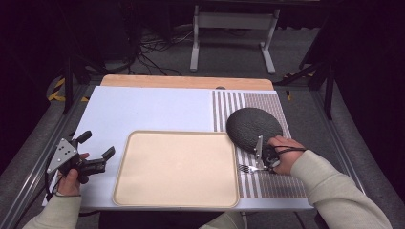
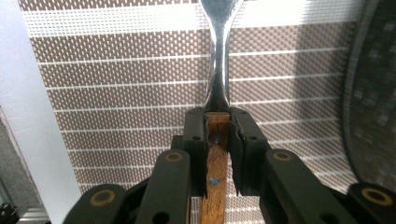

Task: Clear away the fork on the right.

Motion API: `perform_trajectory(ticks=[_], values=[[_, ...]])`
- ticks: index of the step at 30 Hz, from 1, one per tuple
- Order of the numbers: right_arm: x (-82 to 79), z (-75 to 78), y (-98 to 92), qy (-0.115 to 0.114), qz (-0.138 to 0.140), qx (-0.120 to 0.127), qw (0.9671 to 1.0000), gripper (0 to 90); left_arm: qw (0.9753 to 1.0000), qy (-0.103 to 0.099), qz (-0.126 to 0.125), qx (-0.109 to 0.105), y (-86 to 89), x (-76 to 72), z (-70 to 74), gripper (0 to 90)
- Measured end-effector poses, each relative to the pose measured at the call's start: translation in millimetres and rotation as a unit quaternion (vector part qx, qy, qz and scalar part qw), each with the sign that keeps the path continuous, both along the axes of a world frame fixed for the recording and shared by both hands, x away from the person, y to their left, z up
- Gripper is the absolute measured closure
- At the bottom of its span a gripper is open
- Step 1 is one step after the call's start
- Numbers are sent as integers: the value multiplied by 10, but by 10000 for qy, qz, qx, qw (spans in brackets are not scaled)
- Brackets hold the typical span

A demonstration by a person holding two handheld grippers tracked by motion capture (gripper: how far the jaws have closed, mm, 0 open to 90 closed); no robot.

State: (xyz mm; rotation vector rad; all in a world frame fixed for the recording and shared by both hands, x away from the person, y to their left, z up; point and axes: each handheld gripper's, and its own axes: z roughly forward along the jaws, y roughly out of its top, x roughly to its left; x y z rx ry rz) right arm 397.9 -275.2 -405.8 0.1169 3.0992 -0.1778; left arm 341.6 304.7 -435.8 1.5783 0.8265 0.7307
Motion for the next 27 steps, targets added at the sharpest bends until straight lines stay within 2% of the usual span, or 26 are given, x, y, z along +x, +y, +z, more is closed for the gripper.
perform_trajectory(ticks=[5,8,17,20,22,23,26,27], values=[[-2,209,-11,-200,-199,251,9993,779,10000,-8,4,0,6,-12,3,3],[4,273,-14,-262,-227,271,9990,779,10000,-4,0,12,9,-16,6,3],[27,508,48,-446,-430,544,9966,779,10000,-22,4,-4,12,-17,13,3],[28,575,94,-467,-572,693,9949,779,10000,-21,7,4,14,-18,11,3],[30,626,130,-418,-783,754,9932,779,10000,-15,11,1,14,-18,9,3],[30,626,130,-418,-783,754,9932,779,10000,-10,11,0,15,-17,8,3],[42,686,191,-424,-1121,881,9889,780,10000,-15,2,-8,12,-19,10,3],[42,686,191,-424,-1121,881,9889,780,10000,-15,2,-8,12,-19,10,3]])
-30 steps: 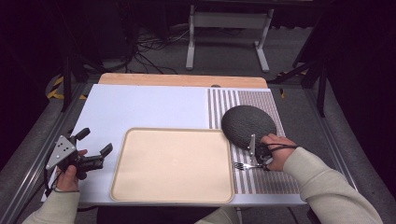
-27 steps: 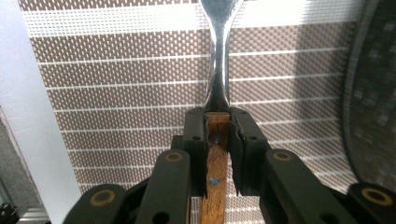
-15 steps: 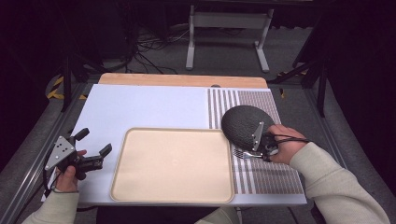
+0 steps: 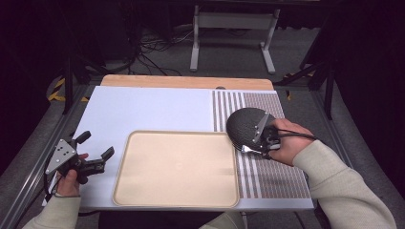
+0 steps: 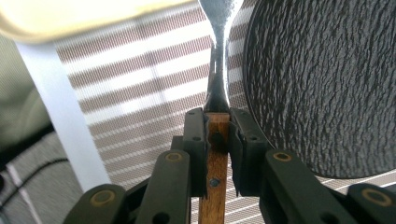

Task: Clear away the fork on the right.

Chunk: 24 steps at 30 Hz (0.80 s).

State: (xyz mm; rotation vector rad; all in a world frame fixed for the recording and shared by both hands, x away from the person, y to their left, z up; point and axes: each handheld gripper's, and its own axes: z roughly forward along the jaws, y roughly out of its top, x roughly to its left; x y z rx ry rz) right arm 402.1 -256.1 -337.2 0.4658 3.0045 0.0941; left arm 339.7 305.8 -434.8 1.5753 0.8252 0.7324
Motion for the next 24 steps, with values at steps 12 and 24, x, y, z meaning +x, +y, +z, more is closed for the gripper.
perform_trajectory(ticks=[12,24], values=[[-27,158,336,9,-1563,532,9863,780,10000,4,-4,-2,1,11,0,3],[-49,264,662,-24,-2508,1107,9617,780,10000,12,8,-7,-4,6,-5,3]])
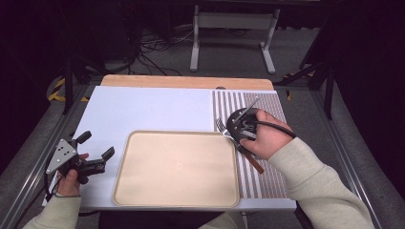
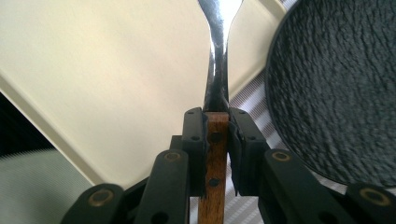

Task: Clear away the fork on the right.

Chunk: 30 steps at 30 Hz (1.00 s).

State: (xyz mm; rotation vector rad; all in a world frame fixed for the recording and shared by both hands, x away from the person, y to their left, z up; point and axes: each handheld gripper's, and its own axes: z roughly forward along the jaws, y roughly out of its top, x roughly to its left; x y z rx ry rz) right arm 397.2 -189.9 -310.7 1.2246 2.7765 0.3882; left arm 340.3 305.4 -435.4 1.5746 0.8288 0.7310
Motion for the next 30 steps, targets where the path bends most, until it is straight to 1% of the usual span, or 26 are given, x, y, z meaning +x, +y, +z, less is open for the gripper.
perform_trajectory(ticks=[2,6,9,12,13,16,17,19,20,21,27,28,30], values=[[2,12,44,7,-118,66,9999,780,10000,2,2,-7,2,1,-1,3],[8,32,133,160,-432,305,9985,779,10000,6,5,-12,6,1,-3,3],[16,21,184,275,-574,341,9974,779,10000,0,7,-11,11,-2,1,3],[18,1,235,279,-706,343,9965,779,10000,1,6,-19,16,-4,3,3],[18,1,235,279,-706,343,9965,779,10000,1,6,-19,16,-4,3,3],[23,-34,290,461,-907,470,9937,778,10000,1,8,-24,14,-4,4,3],[27,-53,303,580,-947,534,9924,778,10000,3,8,-20,14,-5,4,3],[29,-83,329,724,-1090,611,9895,778,10000,5,7,-11,15,-5,4,3],[29,-83,329,724,-1090,611,9895,778,10000,5,7,-11,15,-5,4,3],[28,-102,350,756,-1172,636,9882,778,10000,6,8,-9,15,-4,3,3],[54,-192,400,893,-1462,677,9829,777,10000,7,10,5,22,-3,0,3],[59,-206,406,919,-1462,662,9827,777,10000,6,13,7,23,-3,1,3],[62,-235,419,1001,-1494,681,9813,777,10000,5,8,15,24,-4,0,3]])
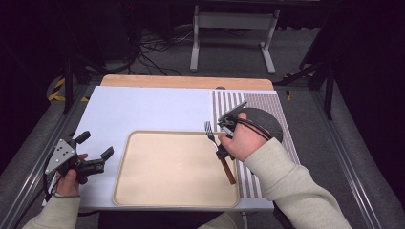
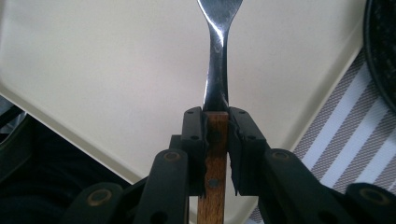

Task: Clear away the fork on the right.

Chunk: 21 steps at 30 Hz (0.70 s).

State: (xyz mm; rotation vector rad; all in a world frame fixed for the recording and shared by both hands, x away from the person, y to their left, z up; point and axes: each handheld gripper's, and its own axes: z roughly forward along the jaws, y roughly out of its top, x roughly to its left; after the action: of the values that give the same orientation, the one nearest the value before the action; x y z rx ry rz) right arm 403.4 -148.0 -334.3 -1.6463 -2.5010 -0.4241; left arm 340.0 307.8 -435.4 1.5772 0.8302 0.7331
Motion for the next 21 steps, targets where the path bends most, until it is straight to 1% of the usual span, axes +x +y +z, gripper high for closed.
perform_trajectory(ticks=[1,3,10,14,16,21], values=[[0,0,0,0,0,0,10000,777,10000,0,0,0,0,0,0,3],[2,-50,35,118,-67,-2,9999,777,10000,14,5,-10,-1,2,-3,3],[21,-152,89,235,-101,-72,9996,777,10000,1,19,25,6,-6,-4,3],[24,-224,143,296,-81,-112,9995,776,10000,-4,37,16,12,-11,0,4],[24,-276,169,317,-20,-124,9994,776,10000,-9,37,14,13,-13,3,3],[3,-411,210,468,47,-171,9987,775,10000,-4,41,29,13,-12,0,3]])
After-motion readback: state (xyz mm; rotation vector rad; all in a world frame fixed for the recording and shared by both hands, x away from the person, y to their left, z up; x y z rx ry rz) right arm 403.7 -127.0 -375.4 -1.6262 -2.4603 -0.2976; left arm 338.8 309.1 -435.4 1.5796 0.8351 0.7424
